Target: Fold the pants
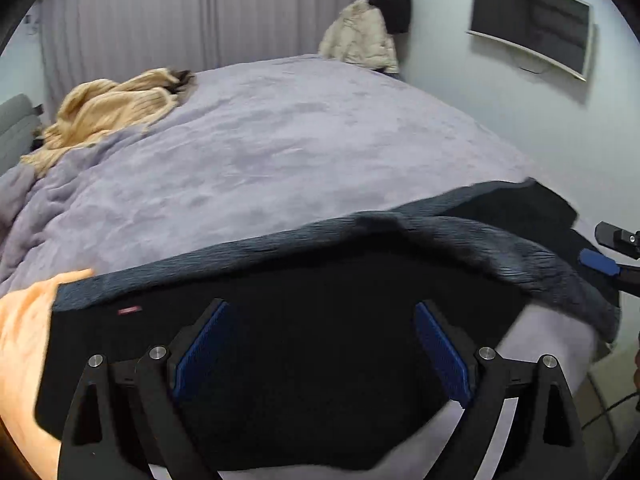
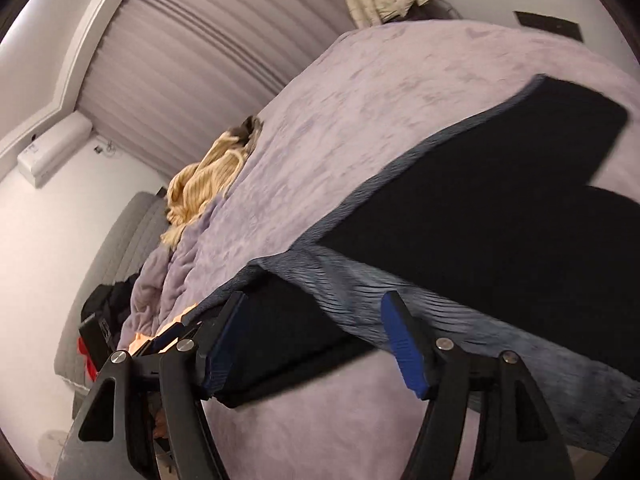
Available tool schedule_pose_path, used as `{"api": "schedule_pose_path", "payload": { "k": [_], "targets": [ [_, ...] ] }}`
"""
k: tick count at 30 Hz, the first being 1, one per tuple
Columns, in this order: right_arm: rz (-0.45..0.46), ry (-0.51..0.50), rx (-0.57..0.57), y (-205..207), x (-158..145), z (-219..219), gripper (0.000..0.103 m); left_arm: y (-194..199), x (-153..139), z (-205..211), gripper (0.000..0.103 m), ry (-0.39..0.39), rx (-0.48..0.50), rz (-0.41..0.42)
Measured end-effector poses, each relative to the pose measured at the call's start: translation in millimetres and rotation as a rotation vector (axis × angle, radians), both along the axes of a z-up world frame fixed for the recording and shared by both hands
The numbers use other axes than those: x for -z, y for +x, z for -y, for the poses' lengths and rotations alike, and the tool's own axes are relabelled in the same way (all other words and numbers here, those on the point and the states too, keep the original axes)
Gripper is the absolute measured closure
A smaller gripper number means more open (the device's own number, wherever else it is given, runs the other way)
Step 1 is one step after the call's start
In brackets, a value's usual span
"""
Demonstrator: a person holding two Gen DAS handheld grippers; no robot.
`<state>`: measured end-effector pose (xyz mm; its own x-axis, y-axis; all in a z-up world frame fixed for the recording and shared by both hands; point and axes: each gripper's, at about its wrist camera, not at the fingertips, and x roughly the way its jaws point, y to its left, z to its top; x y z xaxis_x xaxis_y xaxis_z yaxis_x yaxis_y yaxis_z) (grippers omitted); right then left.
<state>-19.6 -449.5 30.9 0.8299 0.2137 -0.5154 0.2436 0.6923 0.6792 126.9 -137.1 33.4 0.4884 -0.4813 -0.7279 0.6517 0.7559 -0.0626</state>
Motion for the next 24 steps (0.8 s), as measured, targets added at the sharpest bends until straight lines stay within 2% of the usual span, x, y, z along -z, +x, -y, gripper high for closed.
{"api": "schedule_pose_path", "payload": {
  "k": [2,5,8,11,14,15,16,17,18,19,20,22,24],
  "targets": [
    [-0.005,-0.033,0.087,-47.1,-2.1,32.2,0.031,-19.6,1.0,36.9,0.010,-0.034,0.099,-0.042],
    [-0.038,-0.015,0.181,-105.4,8.2,70.5,0.031,-44.5,9.6,89.3,0.010,-0.057,0.239,-0.133],
    [-0.096,0.037,0.226,-141.3,36.2,94.2,0.031,-62.3,25.2,133.1,0.010,-0.055,0.309,-0.223],
    [-0.134,0.119,0.249,-162.9,72.2,108.7,0.031,-75.7,37.0,163.8,0.010,-0.026,0.325,-0.249],
    [-0.031,0.241,0.218,-165.9,96.1,117.3,0.031,-81.9,41.2,178.3,0.010,-0.022,0.335,-0.237],
    [-0.006,0.274,0.197,-162.3,103.0,119.1,0.031,-80.7,41.2,179.6,0.008,-0.024,0.332,-0.244],
    [0.011,0.311,0.180,-157.1,109.3,120.2,0.033,-80.9,41.4,183.5,0.001,-0.032,0.336,-0.257],
    [0.033,0.368,0.149,-150.7,117.7,121.3,0.046,-82.9,41.0,187.6,0.001,-0.043,0.339,-0.260],
    [0.033,0.401,0.135,-145.7,124.1,120.5,0.070,-80.0,42.9,188.2,0.001,-0.039,0.336,-0.256],
    [0.022,0.414,0.132,-139.7,128.4,115.8,0.084,-80.6,42.9,192.0,0.001,-0.032,0.329,-0.251],
    [0.032,0.433,0.120,-137.2,130.4,115.1,0.090,-78.6,41.2,190.1,0.001,-0.034,0.320,-0.251],
    [0.108,0.454,0.103,-138.4,119.0,115.3,0.090,-72.9,34.3,189.0,0.001,-0.069,0.313,-0.256],
    [0.164,0.425,0.085,-135.1,96.4,119.0,0.090,-65.1,22.9,191.8,0.001,-0.106,0.310,-0.251]
  ]
}}
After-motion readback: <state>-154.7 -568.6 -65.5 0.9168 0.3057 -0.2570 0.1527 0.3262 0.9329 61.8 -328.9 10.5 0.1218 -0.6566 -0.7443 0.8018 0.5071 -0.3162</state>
